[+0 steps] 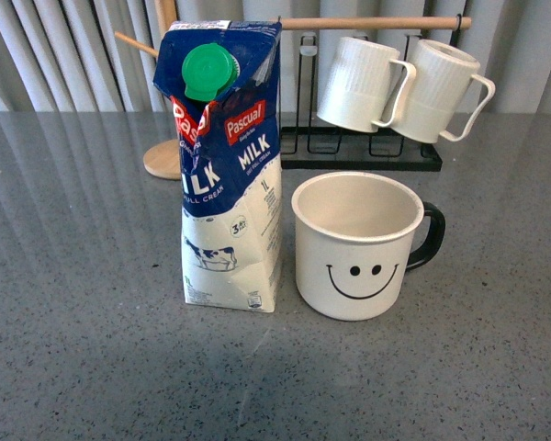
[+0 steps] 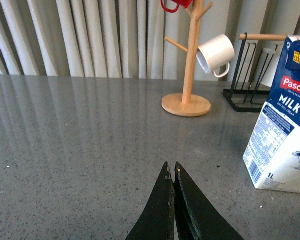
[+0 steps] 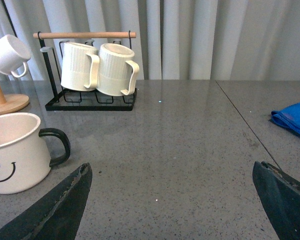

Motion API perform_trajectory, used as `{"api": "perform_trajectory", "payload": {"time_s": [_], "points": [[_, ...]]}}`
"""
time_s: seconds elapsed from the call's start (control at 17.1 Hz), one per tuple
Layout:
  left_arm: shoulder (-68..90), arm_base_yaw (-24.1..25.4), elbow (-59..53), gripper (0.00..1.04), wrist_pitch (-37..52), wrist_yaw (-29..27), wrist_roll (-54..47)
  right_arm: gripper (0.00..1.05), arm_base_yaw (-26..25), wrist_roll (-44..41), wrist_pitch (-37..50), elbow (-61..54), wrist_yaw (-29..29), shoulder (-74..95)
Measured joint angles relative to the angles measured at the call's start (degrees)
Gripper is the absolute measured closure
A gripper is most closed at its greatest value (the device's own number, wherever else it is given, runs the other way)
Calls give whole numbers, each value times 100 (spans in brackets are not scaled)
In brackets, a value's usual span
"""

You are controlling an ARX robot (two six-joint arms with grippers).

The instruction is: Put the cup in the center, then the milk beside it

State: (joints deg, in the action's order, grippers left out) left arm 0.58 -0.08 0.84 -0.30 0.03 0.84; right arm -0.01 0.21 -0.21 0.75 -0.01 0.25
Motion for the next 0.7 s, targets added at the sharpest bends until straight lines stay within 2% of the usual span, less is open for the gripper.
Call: {"api": "perform_trajectory", "payload": {"time_s": [0.53,0.7], "points": [[0,0,0,101,9,-4,0,7,0,0,-2,0,0,0],[0,0,0,67,9,-4,0,7,0,0,-2,0,0,0]]}}
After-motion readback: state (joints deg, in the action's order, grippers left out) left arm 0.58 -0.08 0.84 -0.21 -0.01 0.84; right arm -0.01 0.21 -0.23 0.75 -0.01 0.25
